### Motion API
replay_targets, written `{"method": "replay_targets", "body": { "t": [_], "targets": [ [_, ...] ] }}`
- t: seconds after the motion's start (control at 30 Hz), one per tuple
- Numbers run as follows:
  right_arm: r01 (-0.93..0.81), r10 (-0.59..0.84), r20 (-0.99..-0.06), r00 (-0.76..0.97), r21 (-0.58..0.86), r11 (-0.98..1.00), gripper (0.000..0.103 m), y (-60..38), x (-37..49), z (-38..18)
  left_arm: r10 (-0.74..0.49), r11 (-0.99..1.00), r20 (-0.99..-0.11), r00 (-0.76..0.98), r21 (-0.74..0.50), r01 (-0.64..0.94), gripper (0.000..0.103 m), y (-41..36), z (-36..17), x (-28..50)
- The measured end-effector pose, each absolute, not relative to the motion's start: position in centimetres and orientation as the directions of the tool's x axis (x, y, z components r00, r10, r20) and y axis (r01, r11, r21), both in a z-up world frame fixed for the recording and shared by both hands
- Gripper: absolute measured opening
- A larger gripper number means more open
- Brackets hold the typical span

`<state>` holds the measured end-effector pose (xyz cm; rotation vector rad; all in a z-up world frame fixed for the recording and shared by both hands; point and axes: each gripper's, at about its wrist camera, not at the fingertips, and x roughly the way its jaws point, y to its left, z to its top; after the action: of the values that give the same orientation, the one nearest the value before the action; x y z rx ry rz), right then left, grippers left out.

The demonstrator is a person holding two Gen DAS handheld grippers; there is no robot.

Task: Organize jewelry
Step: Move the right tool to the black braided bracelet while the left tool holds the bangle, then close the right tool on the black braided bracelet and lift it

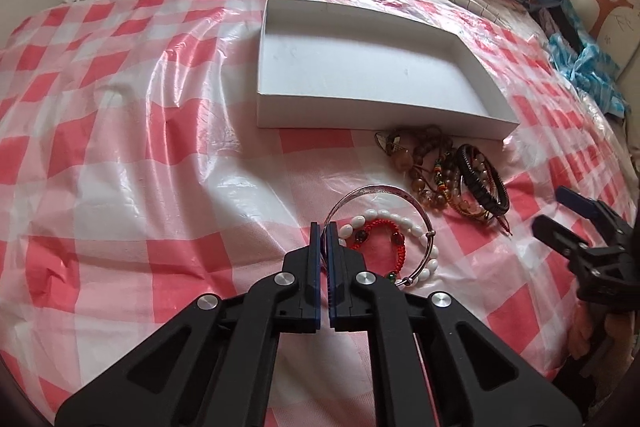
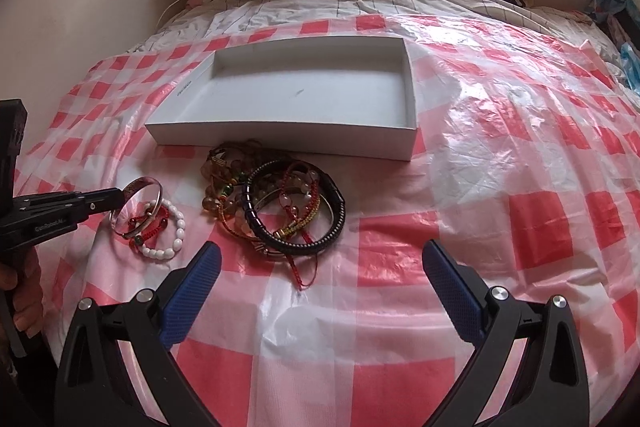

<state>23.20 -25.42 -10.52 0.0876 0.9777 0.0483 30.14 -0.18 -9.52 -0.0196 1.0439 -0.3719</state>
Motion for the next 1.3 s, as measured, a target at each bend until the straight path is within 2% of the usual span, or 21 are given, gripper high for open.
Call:
{"method": "replay_targets", "body": {
  "t": [0.17,0.37,0.47,0.93,1.3],
  "targets": [
    [-0.043,0.084,-0.843,0.531,0.072,0.996,0.097,-24.4,25.5,-11.9,-0.315,0.935,-0.835,0.451,-0.193,0.297,0.002,0.1,-9.3,30.1],
    [-0.054,0.129,-0.866,0.484,0.118,0.992,0.096,-24.4,28.4,-13.5,-0.322,0.933,-0.829,0.458,-0.197,0.300,0.003,0.2,-9.0,30.1],
    [-0.062,0.174,-0.871,0.460,0.164,0.985,0.071,-24.8,28.7,-14.1,-0.321,0.933,-0.827,0.463,-0.192,0.304,0.003,0.1,-8.8,30.1],
    [-0.057,0.090,-0.790,0.606,0.070,0.996,0.069,-23.8,24.9,-9.7,-0.320,0.930,-0.783,0.533,-0.154,0.333,0.003,-1.1,-7.1,28.5],
    [-0.005,0.067,-0.735,0.674,0.086,0.996,0.069,-24.8,20.6,-7.3,-0.350,0.922,-0.750,0.562,-0.169,0.349,0.003,-1.5,-6.0,27.6]
  ]
}}
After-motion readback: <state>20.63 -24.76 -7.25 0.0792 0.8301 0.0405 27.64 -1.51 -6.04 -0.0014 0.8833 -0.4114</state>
